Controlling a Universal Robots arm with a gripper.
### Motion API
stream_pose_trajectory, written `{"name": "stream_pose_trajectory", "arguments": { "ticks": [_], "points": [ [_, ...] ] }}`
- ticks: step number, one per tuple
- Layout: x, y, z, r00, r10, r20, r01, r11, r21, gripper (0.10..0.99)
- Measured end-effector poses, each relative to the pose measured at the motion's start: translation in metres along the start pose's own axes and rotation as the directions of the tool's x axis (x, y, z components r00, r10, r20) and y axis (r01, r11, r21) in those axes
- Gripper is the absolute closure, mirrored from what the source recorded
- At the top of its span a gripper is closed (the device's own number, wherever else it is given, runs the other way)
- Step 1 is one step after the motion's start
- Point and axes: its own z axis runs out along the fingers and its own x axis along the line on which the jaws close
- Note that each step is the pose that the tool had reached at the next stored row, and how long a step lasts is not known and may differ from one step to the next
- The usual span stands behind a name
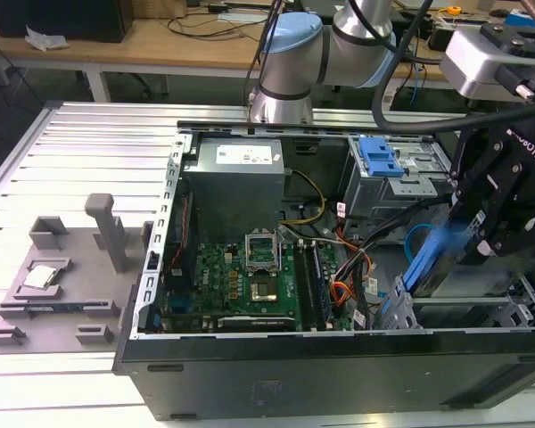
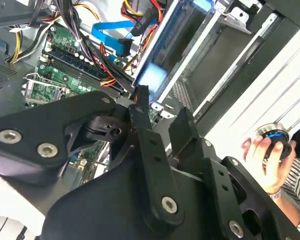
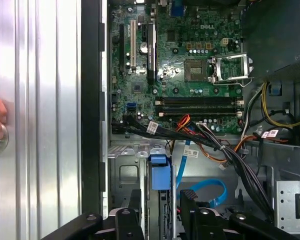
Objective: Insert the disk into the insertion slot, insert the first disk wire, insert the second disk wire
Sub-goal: 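Insert the disk into the insertion slot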
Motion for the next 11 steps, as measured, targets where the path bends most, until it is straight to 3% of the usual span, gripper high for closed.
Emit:
{"name": "stream_pose_trajectory", "arguments": {
  "ticks": [2, 3, 4, 8, 11],
  "points": [
    [0.0000, 0.0000, 0.0000, 1.0000, 0.000, 0.0001, 0.000, 1.0000, 0.000, 0.647],
    [0.0000, 0.0000, 0.0000, 1.0000, 0.000, 0.0000, 0.000, 1.0000, 0.000, 0.725],
    [0.0000, 0.0000, 0.0000, 1.0000, 0.000, -0.0001, 0.000, 1.0000, 0.000, 0.725],
    [0.0000, 0.0000, 0.0001, 1.0000, 0.000, 0.0000, 0.000, 1.0000, 0.000, 0.973],
    [0.0000, 0.0000, 0.0002, 1.0000, 0.000, 0.0000, 0.000, 1.0000, 0.000, 0.980]
  ]
}}
